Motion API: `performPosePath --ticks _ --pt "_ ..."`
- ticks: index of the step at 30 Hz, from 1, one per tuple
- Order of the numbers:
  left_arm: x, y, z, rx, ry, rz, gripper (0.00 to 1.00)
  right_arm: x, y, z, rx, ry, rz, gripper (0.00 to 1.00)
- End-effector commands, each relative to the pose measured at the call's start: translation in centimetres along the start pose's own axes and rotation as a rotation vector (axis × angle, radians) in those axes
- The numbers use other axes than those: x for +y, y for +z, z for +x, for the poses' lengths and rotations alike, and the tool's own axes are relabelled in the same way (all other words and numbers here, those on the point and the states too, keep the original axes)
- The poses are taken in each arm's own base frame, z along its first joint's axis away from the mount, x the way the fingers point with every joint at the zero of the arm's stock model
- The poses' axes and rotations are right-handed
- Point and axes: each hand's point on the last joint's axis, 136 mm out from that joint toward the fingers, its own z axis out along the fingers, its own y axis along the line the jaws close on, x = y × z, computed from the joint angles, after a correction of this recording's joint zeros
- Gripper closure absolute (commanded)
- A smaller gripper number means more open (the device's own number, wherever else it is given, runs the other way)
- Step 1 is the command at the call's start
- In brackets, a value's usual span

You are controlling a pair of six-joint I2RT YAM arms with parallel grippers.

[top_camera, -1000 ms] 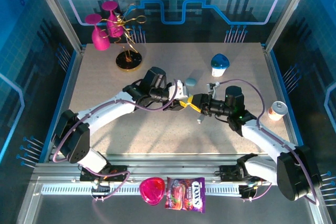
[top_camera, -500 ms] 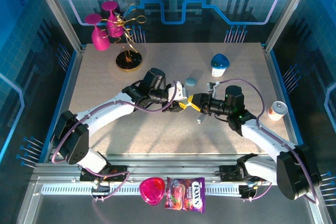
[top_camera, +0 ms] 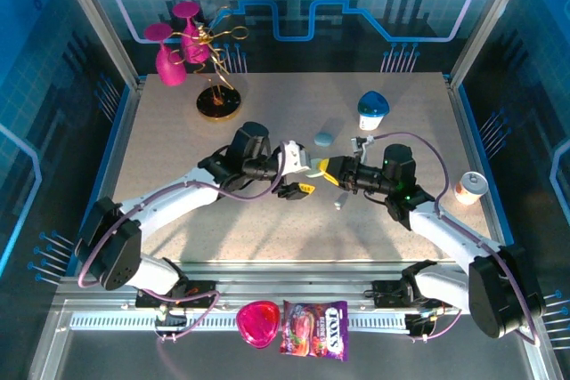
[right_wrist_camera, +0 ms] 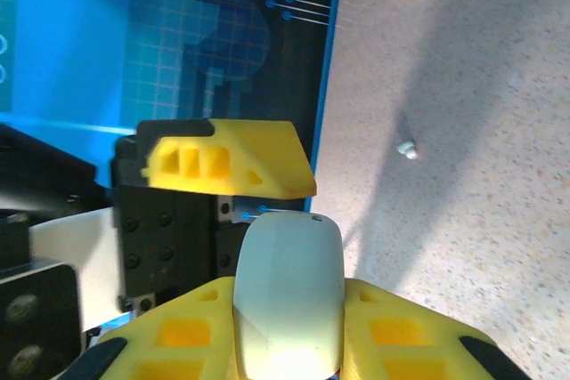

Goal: Insert wireless bluetooth earbuds into charging case

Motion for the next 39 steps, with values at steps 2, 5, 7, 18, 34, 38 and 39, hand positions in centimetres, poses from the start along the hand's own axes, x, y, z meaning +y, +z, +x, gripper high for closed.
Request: performPosePath --ticks 2,5,7,18,34,38,39 --pt "1.3 -3.1 -4.8 -0.299 -0.027 -0.034 0.15 4.1 -0.6 -0.6 -0.009 -0.020 -0.138 0.81" --pt "2.0 -4.6 -5.9 -0.425 -0.044 -0.061 0.11 6.0 -0.9 -0.9 -0.018 -0.010 -0.211 0.83" --pt "2.1 -5.4 -6.5 -0.500 -0.041 -0.070 0.10 7.2 -1.2 -1.1 -0.023 -0.007 -0.257 0.84" --pt "1.5 -5.8 -7.2 -0.645 0.029 -0.043 0.15 10.8 -0.9 -1.5 -0.035 -0.015 -0.346 0.85" --pt "1.1 -5.6 -7.1 -0.656 0.029 -0.019 0.38 12.1 1.0 -0.9 0.004 -0.015 -0.370 0.84" --pt "1.0 -5.8 -7.2 -0.659 0.031 -0.018 0.43 12.1 1.0 -0.8 0.004 -0.014 -0.367 0.84" --pt "1.0 -5.8 -7.2 -0.659 0.031 -0.015 0.44 12.0 1.1 -0.8 0.005 -0.013 -0.364 0.84"
